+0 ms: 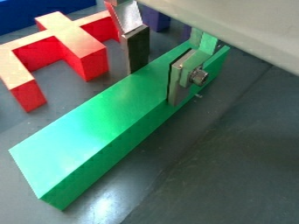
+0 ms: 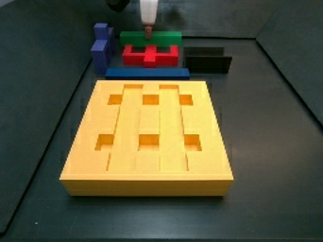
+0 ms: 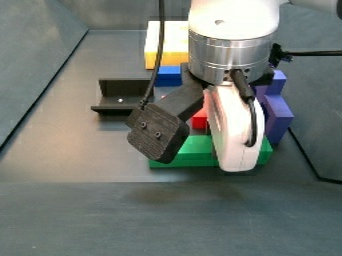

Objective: Pick up the green object. Move up. Move to above the board. Insert the green object.
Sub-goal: Pick up the green object.

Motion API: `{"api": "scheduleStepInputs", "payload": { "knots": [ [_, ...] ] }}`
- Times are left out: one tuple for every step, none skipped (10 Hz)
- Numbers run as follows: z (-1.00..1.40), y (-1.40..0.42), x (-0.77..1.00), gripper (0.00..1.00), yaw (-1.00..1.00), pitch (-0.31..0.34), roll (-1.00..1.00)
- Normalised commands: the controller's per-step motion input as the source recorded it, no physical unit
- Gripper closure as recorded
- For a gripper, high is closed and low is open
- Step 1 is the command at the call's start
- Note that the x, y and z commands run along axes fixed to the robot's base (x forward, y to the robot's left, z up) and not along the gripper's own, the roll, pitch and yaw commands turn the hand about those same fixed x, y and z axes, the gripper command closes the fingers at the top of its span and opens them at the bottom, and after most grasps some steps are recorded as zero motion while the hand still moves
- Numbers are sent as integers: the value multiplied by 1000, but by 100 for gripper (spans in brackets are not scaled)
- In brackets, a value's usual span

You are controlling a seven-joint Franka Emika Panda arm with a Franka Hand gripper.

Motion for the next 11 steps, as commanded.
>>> {"api": "scheduleStepInputs", "payload": {
  "knots": [
    [0, 0, 0, 100, 0, 0, 0],
    [0, 0, 0, 100, 0, 0, 0],
    [0, 0, 0, 100, 0, 0, 0],
    [0, 0, 0, 100, 0, 0, 0],
    [0, 0, 0, 100, 0, 0, 0],
    [0, 0, 0, 100, 0, 0, 0],
    [0, 0, 0, 100, 0, 0, 0],
    [0, 0, 0, 100, 0, 0, 0],
    [0, 0, 0, 100, 0, 0, 0],
    [0, 0, 0, 100, 0, 0, 0],
    [0, 0, 0, 100, 0, 0, 0]
  ]
}}
